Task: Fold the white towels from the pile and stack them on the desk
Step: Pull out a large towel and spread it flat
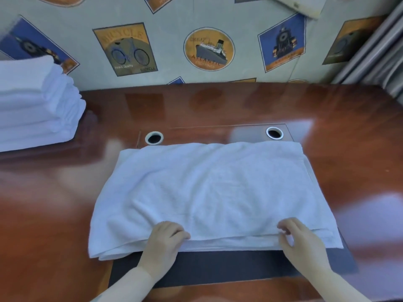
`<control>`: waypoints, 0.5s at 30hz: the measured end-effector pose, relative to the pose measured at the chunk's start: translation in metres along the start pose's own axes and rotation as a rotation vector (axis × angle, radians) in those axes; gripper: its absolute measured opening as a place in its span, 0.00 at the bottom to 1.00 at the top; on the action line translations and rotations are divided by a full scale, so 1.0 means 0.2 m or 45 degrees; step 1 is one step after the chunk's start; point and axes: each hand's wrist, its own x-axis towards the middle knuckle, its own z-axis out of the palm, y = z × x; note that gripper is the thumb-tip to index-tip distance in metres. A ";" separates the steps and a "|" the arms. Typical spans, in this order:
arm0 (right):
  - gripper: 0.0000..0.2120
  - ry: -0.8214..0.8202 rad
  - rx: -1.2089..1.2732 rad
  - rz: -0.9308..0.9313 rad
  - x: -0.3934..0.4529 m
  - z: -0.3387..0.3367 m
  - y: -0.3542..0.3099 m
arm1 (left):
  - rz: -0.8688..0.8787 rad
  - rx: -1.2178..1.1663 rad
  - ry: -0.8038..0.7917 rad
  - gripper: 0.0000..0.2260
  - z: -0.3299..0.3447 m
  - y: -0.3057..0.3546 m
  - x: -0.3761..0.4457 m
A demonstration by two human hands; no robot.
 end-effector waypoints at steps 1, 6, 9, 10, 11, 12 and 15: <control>0.18 0.013 -0.060 0.007 0.02 0.00 0.01 | -0.008 0.014 0.012 0.11 -0.01 -0.01 0.00; 0.20 0.006 -0.277 -0.003 0.06 -0.03 0.11 | -0.373 0.154 0.082 0.18 -0.11 -0.15 -0.10; 0.16 0.103 -0.199 0.470 0.02 -0.02 0.17 | -0.831 0.135 0.123 0.21 -0.17 -0.20 -0.17; 0.14 0.157 -0.133 0.644 0.00 -0.02 0.18 | -0.943 0.105 0.123 0.23 -0.18 -0.19 -0.17; 0.13 0.201 -0.039 0.784 0.00 -0.02 0.17 | -1.023 0.082 0.140 0.23 -0.18 -0.17 -0.17; 0.11 0.247 0.056 0.900 0.00 -0.01 0.15 | -1.095 0.066 0.181 0.23 -0.18 -0.14 -0.15; 0.14 0.480 0.422 1.187 0.01 0.05 0.02 | -1.482 -0.020 0.456 0.19 -0.14 -0.04 -0.07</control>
